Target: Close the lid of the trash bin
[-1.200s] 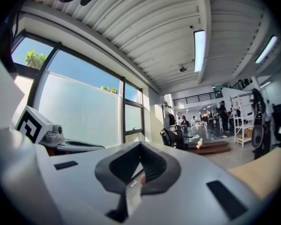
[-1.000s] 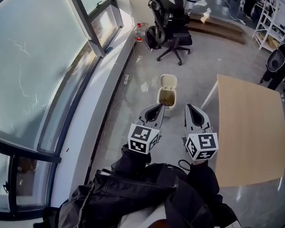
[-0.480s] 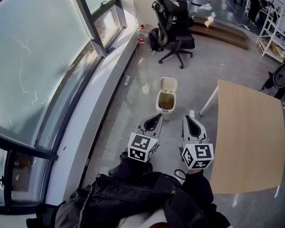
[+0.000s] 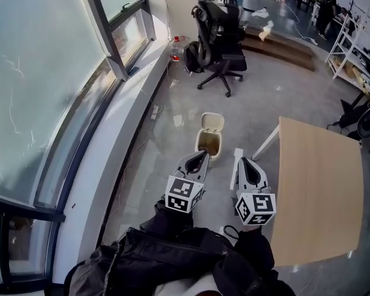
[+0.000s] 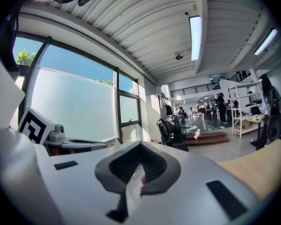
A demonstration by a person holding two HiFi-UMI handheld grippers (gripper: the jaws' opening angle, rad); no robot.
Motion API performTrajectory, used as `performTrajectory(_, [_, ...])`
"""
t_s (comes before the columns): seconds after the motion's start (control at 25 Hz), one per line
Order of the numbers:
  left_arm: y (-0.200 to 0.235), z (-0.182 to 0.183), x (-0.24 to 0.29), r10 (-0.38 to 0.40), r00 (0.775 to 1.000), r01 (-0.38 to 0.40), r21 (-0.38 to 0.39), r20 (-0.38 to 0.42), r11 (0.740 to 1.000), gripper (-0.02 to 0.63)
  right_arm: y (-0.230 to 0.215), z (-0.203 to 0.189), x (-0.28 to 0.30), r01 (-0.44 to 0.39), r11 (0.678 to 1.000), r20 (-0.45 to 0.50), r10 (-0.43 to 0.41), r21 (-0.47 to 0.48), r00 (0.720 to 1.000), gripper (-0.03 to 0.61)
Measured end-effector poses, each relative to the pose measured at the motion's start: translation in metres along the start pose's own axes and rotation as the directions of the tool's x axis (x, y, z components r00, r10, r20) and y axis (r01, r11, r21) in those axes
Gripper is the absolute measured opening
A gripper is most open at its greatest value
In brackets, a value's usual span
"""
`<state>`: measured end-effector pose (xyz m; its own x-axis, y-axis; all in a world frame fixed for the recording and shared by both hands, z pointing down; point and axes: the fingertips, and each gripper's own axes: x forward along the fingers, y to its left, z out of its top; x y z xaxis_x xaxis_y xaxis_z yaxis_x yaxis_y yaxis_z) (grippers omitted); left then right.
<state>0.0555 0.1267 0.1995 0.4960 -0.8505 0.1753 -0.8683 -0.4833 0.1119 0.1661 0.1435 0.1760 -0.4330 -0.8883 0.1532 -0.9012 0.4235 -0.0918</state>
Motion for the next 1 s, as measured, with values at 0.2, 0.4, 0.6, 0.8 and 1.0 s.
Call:
performTrajectory(0.2, [0.058,0.004,0.043,0.04,0.999,-0.039,-0.025,0.016,0.999,-0.005,-0.006,0.009,0.07,-0.024,0.999,0.005,0.025,-0.031,1.0,0.004])
performTrajectory(0.4, [0.112,-0.018,0.078,0.047,0.997,-0.052,-0.09,-0.056,0.995,-0.005,0.0,-0.007,0.133,-0.049,0.998,-0.054,0.047,-0.033,0.997,0.003])
performTrajectory(0.6, [0.15,-0.04,0.113,0.028,0.993,-0.043,-0.132,-0.115,0.99,-0.005,-0.001,-0.024,0.185,-0.047,0.999,-0.116,0.044,-0.026,0.992,0.004])
performTrajectory(0.8, [0.171,-0.056,0.147,0.018,0.987,-0.043,-0.157,-0.16,0.987,-0.005,-0.011,-0.042,0.21,-0.039,0.999,-0.171,0.036,-0.012,0.985,0.003])
performTrajectory(1.0, [0.171,-0.089,0.171,0.011,0.972,-0.046,-0.145,-0.234,0.988,-0.005,-0.03,-0.08,0.218,-0.013,0.998,-0.236,0.026,0.055,0.971,0.004])
